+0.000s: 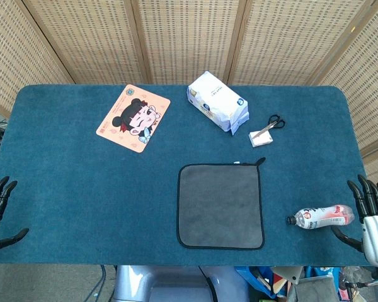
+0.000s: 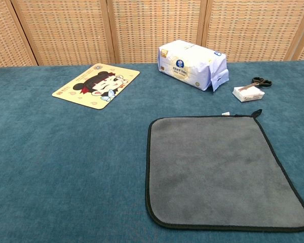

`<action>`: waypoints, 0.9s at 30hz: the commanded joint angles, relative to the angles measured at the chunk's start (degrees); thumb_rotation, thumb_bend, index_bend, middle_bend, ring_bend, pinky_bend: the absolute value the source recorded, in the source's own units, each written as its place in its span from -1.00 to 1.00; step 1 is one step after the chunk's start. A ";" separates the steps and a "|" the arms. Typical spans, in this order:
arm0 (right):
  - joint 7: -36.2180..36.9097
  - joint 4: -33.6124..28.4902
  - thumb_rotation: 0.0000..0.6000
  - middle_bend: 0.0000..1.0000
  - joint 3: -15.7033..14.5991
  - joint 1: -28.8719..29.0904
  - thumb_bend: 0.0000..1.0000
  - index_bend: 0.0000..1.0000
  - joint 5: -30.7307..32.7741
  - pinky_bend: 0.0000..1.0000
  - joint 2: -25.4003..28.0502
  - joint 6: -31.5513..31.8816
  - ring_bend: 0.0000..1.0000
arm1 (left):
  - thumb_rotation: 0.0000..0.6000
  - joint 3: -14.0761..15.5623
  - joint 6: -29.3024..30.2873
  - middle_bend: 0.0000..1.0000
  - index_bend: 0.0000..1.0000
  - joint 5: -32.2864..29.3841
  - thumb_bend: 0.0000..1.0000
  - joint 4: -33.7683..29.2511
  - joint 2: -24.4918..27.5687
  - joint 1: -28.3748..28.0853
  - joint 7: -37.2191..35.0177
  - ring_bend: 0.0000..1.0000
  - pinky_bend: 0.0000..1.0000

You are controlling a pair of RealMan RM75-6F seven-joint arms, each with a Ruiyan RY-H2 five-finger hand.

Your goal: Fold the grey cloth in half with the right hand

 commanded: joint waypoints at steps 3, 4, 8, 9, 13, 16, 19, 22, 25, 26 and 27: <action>-0.16 0.14 1.00 -1.00 -0.02 0.27 -0.89 -1.00 0.26 -1.00 -0.09 -0.69 -1.00 | 1.00 -0.21 -0.40 -1.00 -1.00 -0.48 -0.70 0.15 -0.22 -0.18 0.24 -1.00 -1.00; -0.20 0.19 1.00 -1.00 -0.05 0.35 -0.89 -1.00 0.33 -1.00 -0.14 -0.93 -1.00 | 1.00 -0.28 -0.51 -1.00 -1.00 -0.60 -0.70 0.16 -0.27 -0.24 0.34 -1.00 -1.00; -0.27 0.32 1.00 -1.00 -0.28 1.21 -0.89 -0.98 0.38 -1.00 -0.47 -2.73 -1.00 | 1.00 -0.53 -0.55 -1.00 -1.00 -1.00 -0.70 0.18 -0.40 -0.31 0.48 -1.00 -1.00; 0.11 0.31 1.00 -1.00 -0.38 1.91 -0.89 -0.96 -0.07 -1.00 -0.54 -3.72 -1.00 | 1.00 -0.62 -0.53 -1.00 -1.00 -1.15 -0.70 0.25 -0.45 -0.31 0.51 -1.00 -1.00; 0.08 -0.08 1.00 -1.00 0.09 6.41 -0.81 -0.85 -0.92 -1.00 0.16 -10.36 -1.00 | 1.00 -1.07 -0.58 -1.00 -1.00 -1.62 -0.70 0.29 -0.49 -0.50 0.27 -1.00 -1.00; 0.32 -1.16 1.00 -1.00 2.92 12.33 -0.60 -0.69 1.85 -1.00 0.72 -18.43 -1.00 | 1.00 -1.47 -0.75 -1.00 -1.00 -2.17 -0.70 0.36 -0.77 -0.71 0.73 -1.00 -1.00; 1.29 2.01 1.00 -1.00 6.38 18.69 -0.46 -0.53 4.33 -1.00 -2.15 -24.89 -1.00 | 1.00 -1.80 -1.12 -1.00 -1.00 -2.90 -0.70 0.47 -1.04 -0.92 1.55 -1.00 -1.00; 0.79 4.44 1.00 -1.00 8.76 24.01 -0.38 -0.46 8.07 -1.00 -4.69 -31.66 -1.00 | 1.00 -2.24 -1.63 -1.00 -1.00 -4.07 -0.70 0.53 -1.34 -1.13 2.12 -1.00 -1.00; -3.17 5.95 1.00 -1.00 10.85 28.62 -0.24 -0.44 13.74 -1.00 -7.11 -38.12 -1.00 | 1.00 -2.62 -2.46 -1.00 -1.00 -5.05 -0.70 0.65 -1.66 -1.56 2.91 -1.00 -1.00; -4.62 6.52 1.00 -1.00 11.35 29.88 -0.22 -0.44 15.61 -1.00 -7.82 -39.95 -1.00 | 1.00 -2.74 -2.60 -1.00 -1.00 -5.32 -0.70 0.67 -1.76 -1.64 3.15 -1.00 -1.00; -7.40 7.77 1.00 -1.00 12.00 31.82 -0.21 -0.42 18.46 -1.00 -8.97 -42.51 -1.00 | 1.00 -3.02 -2.74 -1.00 -1.00 -5.85 -0.70 0.78 -1.91 -1.77 3.65 -1.00 -1.00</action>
